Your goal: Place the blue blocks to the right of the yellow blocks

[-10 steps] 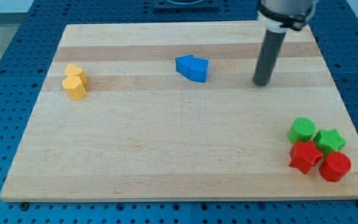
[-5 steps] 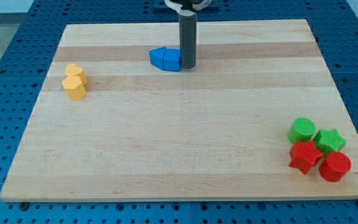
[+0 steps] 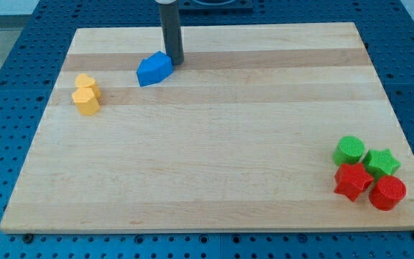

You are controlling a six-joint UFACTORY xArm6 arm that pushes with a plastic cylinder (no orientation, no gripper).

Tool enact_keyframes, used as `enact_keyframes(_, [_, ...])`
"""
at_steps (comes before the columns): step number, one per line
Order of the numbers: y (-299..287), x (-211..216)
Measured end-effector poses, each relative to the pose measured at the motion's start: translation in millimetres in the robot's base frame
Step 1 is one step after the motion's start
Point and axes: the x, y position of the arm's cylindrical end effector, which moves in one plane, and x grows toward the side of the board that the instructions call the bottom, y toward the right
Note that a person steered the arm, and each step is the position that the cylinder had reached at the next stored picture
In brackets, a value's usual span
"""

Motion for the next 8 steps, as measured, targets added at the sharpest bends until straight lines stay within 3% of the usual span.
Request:
enact_keyframes(4, [-49, 0])
enact_keyframes(8, [-52, 21])
